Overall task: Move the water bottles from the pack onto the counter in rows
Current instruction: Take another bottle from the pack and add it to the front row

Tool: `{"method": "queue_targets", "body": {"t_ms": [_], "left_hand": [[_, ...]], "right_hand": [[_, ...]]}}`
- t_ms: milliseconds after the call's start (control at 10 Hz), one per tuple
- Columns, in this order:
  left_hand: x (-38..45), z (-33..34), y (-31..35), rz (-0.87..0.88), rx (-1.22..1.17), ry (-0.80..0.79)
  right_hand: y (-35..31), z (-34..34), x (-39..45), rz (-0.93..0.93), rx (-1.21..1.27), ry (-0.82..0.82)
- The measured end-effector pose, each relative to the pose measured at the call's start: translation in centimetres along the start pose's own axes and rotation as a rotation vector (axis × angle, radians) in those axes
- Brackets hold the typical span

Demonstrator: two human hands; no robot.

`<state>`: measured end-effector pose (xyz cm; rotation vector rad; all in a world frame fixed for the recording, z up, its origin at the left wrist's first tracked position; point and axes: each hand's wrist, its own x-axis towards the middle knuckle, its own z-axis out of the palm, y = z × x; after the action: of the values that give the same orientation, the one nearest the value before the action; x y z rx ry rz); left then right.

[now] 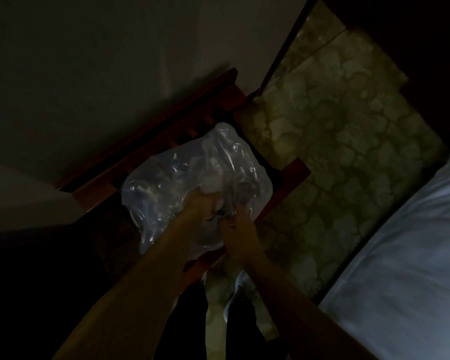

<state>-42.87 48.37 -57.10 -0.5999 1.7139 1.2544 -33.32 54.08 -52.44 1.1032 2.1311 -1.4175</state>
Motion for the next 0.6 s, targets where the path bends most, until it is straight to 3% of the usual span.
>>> {"method": "queue_targets", "body": {"t_ms": [300,400,600], "left_hand": [[-6.0,-2.2,0.0,0.087,0.441,0.135],[-7.8,-3.2,-0.3,0.104,0.476,0.212],[-11.1,-6.4,1.0,0.078,0.533,0.157]], "right_hand": [[0.2,1.4,-1.1,-0.003,0.006,0.052],[0.1,0.7,-1.7,-0.025,-0.019,0.034],[-2.7,-0.1,-3.2,0.097,0.126,0.006]]}}
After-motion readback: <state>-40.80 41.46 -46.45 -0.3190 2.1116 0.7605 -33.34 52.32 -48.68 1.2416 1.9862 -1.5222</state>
